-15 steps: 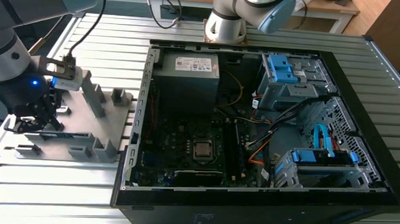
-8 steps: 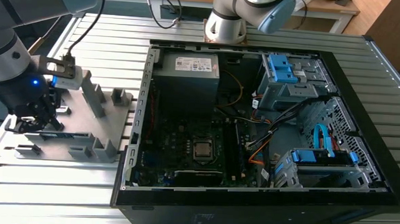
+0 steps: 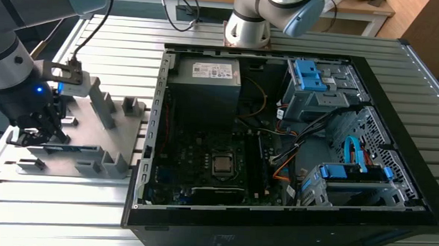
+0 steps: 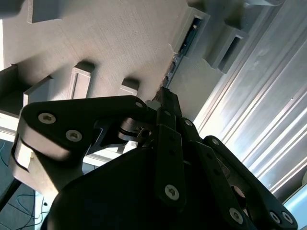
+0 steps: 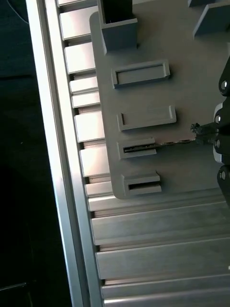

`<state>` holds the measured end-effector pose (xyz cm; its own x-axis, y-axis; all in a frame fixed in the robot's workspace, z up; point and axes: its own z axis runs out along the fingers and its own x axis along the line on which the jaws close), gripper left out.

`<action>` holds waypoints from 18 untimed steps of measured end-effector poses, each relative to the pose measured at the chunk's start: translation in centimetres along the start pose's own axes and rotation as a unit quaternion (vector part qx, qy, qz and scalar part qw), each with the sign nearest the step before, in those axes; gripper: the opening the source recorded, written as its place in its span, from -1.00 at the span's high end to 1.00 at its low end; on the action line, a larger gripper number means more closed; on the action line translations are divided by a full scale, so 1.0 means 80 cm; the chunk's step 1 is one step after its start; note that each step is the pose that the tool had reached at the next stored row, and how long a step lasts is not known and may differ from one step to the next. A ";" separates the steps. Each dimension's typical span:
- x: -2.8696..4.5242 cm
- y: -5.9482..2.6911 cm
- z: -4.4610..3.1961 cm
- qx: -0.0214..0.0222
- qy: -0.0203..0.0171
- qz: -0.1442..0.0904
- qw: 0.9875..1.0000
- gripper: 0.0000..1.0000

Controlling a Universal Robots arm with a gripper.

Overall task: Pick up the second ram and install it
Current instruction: 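Pick up the second ram and move it above second insertion slot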

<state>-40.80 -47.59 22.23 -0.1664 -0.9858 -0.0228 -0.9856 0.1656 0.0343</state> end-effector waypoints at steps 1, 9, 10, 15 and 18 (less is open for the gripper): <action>0.0000 0.000 0.0000 0.000 0.000 -0.002 1.000 0.80; 0.0000 0.000 0.0000 0.000 0.001 -0.019 1.000 0.80; -0.0001 0.000 0.0000 0.000 0.001 -0.021 1.000 0.80; 0.0000 0.000 0.0000 -0.001 0.001 -0.032 0.999 0.80; 0.0000 0.000 0.0000 -0.001 0.001 -0.038 0.999 0.80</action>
<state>-40.80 -47.60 22.23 -0.0901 -0.9957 -0.0228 -0.9954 0.0893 0.0343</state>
